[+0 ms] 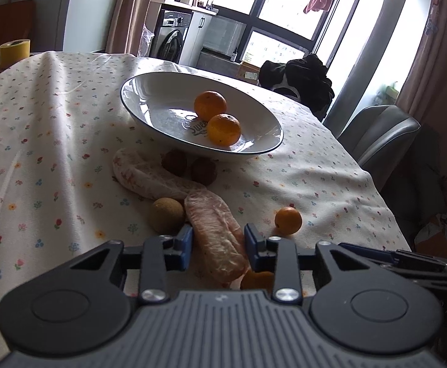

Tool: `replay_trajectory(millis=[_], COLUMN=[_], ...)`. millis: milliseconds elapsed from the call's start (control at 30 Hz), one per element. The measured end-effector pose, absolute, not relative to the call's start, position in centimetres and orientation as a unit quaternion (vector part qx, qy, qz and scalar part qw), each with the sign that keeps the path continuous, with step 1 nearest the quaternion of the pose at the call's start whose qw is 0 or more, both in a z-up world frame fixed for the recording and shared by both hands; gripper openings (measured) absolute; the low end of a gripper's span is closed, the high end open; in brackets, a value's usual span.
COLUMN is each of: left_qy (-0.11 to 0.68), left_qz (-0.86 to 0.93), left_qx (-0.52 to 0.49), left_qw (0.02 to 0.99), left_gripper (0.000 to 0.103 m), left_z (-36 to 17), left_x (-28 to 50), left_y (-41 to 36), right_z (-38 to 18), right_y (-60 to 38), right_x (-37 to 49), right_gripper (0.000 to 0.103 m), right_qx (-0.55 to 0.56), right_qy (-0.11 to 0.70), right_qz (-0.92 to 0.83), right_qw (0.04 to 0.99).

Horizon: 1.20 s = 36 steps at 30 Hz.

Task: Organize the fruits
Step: 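Lift the bread roll with left gripper while right grasps the kiwi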

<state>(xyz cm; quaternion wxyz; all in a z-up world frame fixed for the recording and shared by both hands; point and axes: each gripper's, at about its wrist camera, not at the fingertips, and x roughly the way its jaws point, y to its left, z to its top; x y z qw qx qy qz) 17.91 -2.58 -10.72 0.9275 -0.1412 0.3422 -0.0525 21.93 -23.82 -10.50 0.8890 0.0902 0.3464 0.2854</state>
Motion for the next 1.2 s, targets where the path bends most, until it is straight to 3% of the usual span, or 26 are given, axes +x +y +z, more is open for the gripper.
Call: replay_trajectory(millis=[733, 867, 1200], left_qy=[0.306, 0.3, 0.283], left_qz=[-0.05, -0.046, -0.038], left_qx=[-0.143, -0.145, -0.143], left_qw=[0.94, 0.942, 0.948], left_gripper=[0.027, 0.027, 0.027], left_z=[-7.8, -7.5, -6.3], left_x=[15.3, 15.1, 15.3], left_y=[-0.3, 0.2, 1.3], right_z=[-11.0, -11.3, -9.5], right_y=[-20.5, -20.0, -19.8], right_x=[23.4, 23.7, 24.5], right_gripper=[0.041, 0.025, 0.025], right_qx=[0.067, 0.061, 0.064], right_qy=[0.359, 0.369, 0.345], right_qz=[0.299, 0.298, 0.302], right_qw=[0.882, 0.878, 0.887])
